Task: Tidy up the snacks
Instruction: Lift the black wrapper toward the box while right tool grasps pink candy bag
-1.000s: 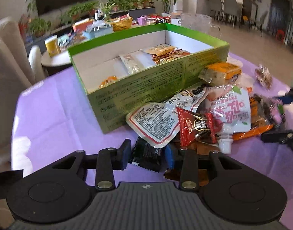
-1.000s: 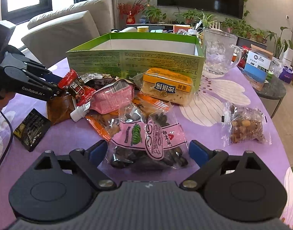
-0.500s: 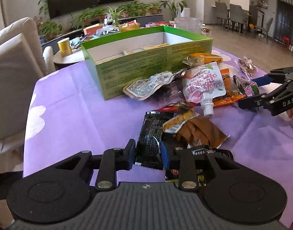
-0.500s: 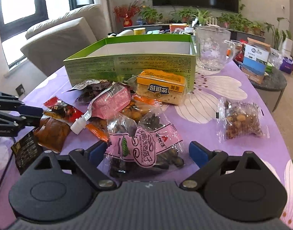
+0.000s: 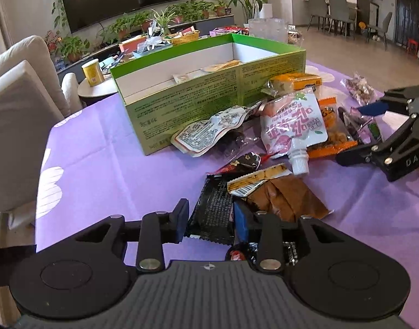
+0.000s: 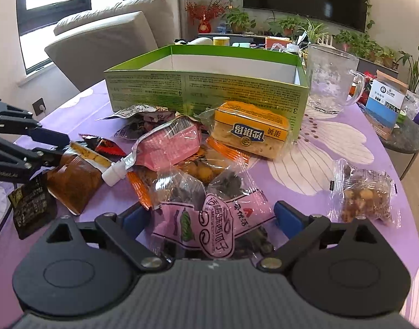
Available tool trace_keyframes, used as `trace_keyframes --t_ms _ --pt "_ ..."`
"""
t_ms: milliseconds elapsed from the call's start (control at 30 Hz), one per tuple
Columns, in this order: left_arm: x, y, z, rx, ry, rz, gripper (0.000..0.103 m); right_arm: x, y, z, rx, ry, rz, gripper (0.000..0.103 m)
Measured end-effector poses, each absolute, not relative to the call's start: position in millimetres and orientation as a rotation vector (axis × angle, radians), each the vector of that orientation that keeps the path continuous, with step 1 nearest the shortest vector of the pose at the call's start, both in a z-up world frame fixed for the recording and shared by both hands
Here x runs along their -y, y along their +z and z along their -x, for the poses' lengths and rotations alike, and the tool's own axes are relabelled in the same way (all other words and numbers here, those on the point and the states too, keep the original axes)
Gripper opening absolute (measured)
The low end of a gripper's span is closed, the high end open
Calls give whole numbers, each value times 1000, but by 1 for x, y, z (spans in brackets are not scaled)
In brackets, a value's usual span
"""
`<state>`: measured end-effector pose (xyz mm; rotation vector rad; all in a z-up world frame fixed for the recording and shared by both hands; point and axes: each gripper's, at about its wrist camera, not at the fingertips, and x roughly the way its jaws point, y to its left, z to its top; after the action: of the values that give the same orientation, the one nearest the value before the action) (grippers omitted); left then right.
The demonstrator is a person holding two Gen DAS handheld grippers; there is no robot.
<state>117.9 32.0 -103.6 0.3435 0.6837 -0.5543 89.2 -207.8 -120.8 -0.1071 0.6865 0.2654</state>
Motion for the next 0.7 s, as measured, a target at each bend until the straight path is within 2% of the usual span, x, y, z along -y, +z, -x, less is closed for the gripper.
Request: trace_keyframes --t_ms 133,200,267,300,700 --pt "-36 -102 -114 -690 -565 -284 24 204 -119 -88 -680 245 106 79" --pt "-38 -96 -107 -666 -555 -271 24 201 -114 -85 -683 246 104 73" --pt "-41 -87 -99 -636 -549 -261 24 197 -109 -77 -655 247 111 58" --pt "-42 -83 -96 -623 -548 -254 24 196 -106 -73 -653 257 104 55" --pt "-47 -43 -71 -486 -531 -211 25 209 -74 -46 -577 214 12 53"
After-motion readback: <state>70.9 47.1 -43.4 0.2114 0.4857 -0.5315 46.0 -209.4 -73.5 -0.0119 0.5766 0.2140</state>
